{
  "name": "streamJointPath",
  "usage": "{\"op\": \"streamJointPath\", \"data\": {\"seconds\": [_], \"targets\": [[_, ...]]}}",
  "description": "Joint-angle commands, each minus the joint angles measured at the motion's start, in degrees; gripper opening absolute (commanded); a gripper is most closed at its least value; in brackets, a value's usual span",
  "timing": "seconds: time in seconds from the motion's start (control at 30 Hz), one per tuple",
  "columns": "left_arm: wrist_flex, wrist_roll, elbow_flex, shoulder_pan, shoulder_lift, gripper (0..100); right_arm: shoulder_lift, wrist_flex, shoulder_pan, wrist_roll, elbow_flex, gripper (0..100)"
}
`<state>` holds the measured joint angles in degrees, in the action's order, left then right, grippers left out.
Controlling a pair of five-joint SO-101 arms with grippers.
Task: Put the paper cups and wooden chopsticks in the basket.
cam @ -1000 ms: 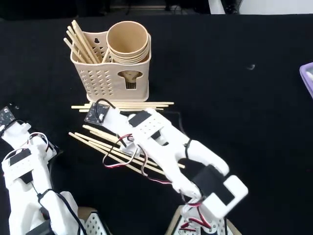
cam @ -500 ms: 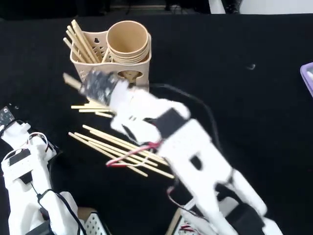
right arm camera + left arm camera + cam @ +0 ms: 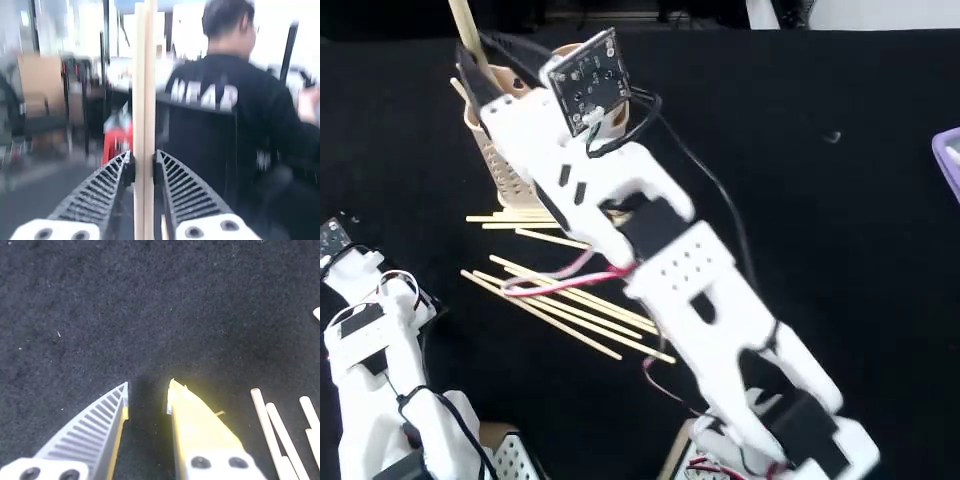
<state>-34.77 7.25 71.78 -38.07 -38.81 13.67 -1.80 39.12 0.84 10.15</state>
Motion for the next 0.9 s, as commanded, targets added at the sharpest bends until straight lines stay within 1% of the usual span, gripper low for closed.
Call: {"op": "streamJointPath", "data": {"seconds": [0.0,0.17,0.27,0.43,0.5,0.57,0.6,0.63,0.7,0.8,0.87], "targets": [[0.4,0.1,-0.3,0.8,-1.3,13,-4.4,10.9,-2.5,-0.6,-3.2,1.1],[0.4,0.1,-0.3,0.8,-1.3,13,-11.6,10.9,-5.8,-0.6,-5.8,1.1],[0.4,0.1,-0.3,0.8,-1.3,13,-14.2,10.5,-6.2,-0.6,-4.9,1.1],[0.4,0.1,-0.3,0.8,-1.3,13,-14.5,3.9,-5.2,-0.6,-3.2,2.6],[0.4,0.1,-0.3,0.8,-1.3,13,-14.2,-0.3,-4.9,-0.6,-3.3,9.8],[0.4,0.1,-0.3,0.8,-1.3,13,-13.4,-4.8,-4.8,-0.7,-4.1,19.5],[0.4,0.1,-0.3,0.8,-1.3,13,-12.4,-7.5,-4.8,-0.9,-5.1,23.1],[0.4,0.1,-0.3,0.8,-1.3,13,-11.0,-10.7,-4.8,-0.9,-6.4,24.5],[0.4,0.1,-0.3,0.8,-1.3,13,-7.5,-16.8,-4.8,-0.9,-8.7,22.8],[0.4,0.1,-0.3,0.8,-1.3,13,-0.6,-26.2,-4.9,-1.0,-10.2,17.8],[0.4,0.1,-0.3,0.8,-1.3,13,4.9,-34.3,-4.9,-0.8,-9.8,13.9]]}}
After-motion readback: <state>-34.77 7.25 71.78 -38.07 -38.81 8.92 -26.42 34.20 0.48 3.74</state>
